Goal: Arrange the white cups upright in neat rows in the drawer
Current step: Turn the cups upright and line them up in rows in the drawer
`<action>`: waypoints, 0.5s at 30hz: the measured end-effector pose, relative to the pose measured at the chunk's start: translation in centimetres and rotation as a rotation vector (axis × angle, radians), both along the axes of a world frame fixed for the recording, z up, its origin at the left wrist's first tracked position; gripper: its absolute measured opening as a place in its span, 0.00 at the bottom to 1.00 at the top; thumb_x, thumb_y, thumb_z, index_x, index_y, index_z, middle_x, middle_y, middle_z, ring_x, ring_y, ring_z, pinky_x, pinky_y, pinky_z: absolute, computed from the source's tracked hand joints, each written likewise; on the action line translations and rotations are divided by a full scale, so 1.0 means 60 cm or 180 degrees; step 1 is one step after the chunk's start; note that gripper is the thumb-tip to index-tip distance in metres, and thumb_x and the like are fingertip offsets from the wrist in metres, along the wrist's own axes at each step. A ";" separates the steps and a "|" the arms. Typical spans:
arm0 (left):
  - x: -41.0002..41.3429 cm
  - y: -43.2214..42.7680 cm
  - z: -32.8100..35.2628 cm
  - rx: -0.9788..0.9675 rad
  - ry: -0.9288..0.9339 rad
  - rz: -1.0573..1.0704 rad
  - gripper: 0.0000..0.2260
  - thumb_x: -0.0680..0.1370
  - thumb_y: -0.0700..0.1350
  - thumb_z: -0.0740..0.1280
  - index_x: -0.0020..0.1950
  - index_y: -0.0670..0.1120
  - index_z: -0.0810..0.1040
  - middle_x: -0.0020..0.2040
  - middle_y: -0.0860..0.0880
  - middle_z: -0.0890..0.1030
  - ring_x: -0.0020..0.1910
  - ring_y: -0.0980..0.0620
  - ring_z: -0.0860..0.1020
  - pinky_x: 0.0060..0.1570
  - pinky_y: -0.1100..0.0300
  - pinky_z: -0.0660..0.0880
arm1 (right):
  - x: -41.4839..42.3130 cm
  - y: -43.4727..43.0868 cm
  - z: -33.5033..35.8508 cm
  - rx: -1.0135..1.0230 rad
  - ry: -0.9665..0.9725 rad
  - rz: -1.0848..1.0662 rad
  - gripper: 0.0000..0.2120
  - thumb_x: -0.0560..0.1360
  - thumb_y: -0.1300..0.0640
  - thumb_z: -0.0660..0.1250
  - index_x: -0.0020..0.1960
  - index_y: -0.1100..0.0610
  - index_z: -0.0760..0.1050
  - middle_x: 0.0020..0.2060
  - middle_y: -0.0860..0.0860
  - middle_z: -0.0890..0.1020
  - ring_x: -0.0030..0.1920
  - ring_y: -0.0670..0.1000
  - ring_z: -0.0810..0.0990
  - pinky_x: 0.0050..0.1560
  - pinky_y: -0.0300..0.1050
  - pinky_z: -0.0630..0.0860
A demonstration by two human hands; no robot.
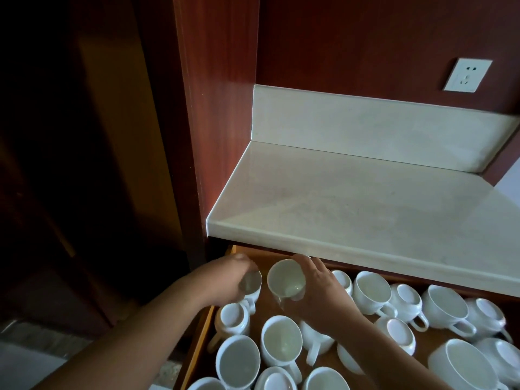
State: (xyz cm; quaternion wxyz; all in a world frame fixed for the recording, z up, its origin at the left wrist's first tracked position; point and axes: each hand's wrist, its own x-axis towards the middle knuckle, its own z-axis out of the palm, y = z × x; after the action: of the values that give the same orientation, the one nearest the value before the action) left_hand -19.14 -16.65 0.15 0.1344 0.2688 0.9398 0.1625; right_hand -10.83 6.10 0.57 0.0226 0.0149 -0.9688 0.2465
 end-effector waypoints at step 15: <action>-0.051 0.043 -0.042 -0.1211 0.0197 -0.0580 0.28 0.75 0.42 0.73 0.74 0.48 0.70 0.76 0.50 0.67 0.69 0.46 0.71 0.65 0.50 0.75 | -0.022 -0.005 -0.037 -0.0381 -0.0350 0.0011 0.41 0.68 0.41 0.76 0.74 0.44 0.59 0.63 0.45 0.71 0.63 0.48 0.71 0.62 0.42 0.70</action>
State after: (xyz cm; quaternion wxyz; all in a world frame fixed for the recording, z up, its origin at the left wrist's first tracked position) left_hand -22.18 -14.10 -2.35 0.1678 0.3274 0.9290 -0.0390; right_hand -12.16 5.82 -1.62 -0.0301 0.0016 -0.9520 0.3045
